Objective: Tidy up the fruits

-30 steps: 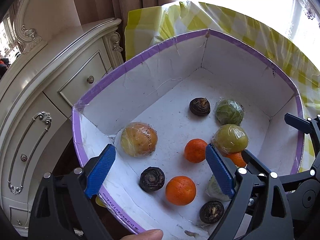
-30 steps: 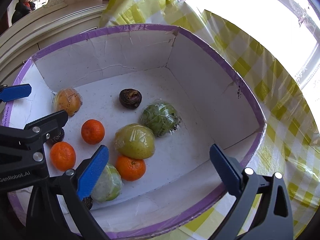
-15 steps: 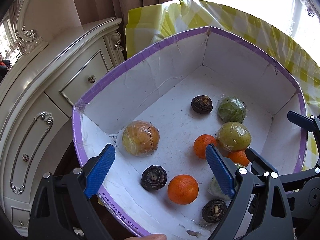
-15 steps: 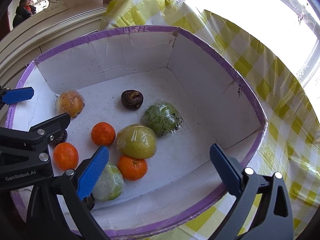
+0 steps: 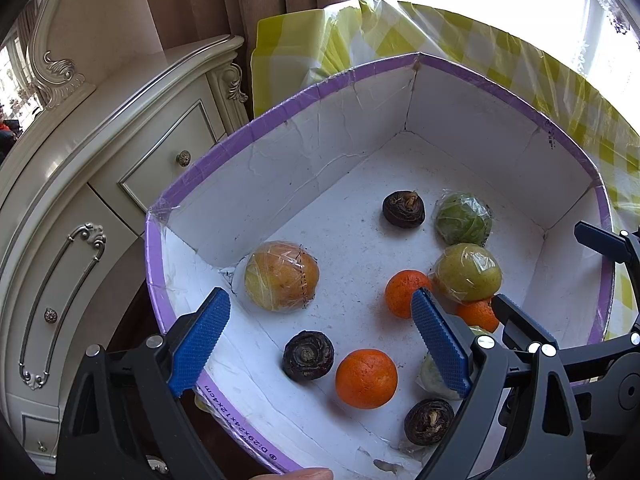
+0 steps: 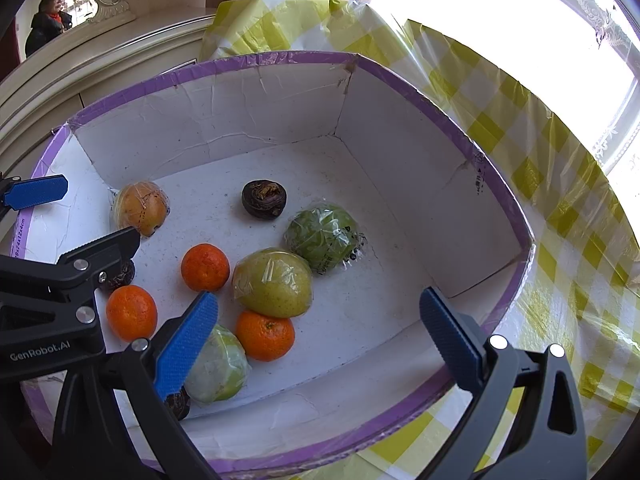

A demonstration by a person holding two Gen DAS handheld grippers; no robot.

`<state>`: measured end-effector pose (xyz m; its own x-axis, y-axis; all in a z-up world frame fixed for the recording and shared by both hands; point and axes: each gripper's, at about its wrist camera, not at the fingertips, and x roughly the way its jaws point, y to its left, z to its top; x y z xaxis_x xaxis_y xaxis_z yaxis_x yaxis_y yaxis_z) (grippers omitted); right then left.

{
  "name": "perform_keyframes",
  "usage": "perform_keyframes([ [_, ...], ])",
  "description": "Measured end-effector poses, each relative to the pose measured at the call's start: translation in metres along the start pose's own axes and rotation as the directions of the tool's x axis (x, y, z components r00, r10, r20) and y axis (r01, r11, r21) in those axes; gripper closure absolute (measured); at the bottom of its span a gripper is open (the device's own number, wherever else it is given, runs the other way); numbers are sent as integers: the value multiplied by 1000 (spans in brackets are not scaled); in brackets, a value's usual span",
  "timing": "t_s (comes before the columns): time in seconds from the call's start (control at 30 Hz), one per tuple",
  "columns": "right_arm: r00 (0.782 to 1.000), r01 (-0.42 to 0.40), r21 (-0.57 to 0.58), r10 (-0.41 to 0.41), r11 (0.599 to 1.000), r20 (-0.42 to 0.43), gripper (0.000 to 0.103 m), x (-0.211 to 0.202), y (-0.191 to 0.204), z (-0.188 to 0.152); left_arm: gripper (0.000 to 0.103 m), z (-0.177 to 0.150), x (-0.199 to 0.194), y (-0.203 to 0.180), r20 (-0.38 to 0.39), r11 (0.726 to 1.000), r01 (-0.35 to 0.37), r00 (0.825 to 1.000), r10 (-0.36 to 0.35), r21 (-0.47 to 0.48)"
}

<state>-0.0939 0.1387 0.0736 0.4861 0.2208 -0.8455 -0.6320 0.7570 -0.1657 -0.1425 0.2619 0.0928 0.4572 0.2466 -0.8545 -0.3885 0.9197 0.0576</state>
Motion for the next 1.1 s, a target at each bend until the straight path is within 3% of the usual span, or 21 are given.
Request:
perform_keyframes([
  [1.1,1000,-1,4,1,1000,0,2,0,1,-1,9,0,0,0,-7,1000,14,1000,-14,-7],
])
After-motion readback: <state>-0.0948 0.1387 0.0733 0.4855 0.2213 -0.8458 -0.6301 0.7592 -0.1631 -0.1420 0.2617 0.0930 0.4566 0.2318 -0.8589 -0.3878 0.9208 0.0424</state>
